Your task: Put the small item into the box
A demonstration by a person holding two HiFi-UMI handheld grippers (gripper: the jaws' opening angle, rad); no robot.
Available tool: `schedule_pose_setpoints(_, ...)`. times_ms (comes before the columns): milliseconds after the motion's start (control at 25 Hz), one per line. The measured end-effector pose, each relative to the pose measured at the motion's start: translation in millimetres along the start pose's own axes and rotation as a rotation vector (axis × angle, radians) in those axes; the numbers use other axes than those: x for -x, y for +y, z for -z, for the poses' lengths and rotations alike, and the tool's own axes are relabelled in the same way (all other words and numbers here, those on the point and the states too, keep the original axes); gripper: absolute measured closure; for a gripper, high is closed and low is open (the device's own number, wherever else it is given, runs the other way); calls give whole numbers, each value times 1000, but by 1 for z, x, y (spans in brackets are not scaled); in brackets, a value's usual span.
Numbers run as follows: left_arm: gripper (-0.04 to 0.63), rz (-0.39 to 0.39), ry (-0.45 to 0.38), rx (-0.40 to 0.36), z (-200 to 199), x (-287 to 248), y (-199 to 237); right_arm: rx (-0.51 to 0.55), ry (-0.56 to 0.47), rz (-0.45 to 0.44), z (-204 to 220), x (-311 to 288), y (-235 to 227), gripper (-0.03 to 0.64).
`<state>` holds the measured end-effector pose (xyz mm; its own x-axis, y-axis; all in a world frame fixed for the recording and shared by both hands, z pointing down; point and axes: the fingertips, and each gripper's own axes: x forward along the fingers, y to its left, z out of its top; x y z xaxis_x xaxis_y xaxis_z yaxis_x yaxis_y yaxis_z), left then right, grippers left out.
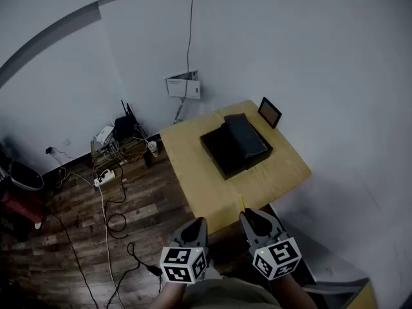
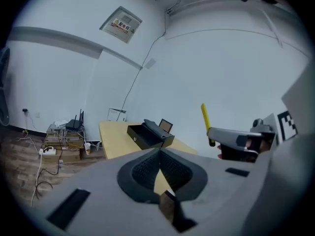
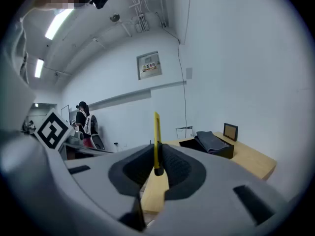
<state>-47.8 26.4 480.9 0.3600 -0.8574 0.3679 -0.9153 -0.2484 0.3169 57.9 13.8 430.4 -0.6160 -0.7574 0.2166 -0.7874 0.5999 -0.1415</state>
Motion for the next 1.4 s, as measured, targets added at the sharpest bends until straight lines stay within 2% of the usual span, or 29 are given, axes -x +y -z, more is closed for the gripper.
schedule_pose_setpoints(160,594,-41,-28,-36,6,35,-20,-24,-38,-7,5,35,8,571)
schedule_pose_setpoints(440,594,-62,-36,-34,15,69,-33,-42,-61,-35,8,58,26,571)
schedule_pose_setpoints(1120,594,-54,-43,-8,25,72,-58,-39,-67,-45,4,89,20,569)
schedule_pose_setpoints(1400,594,-100,-32,12,28,70,-47,-84,-56,-75,4,79,14,570)
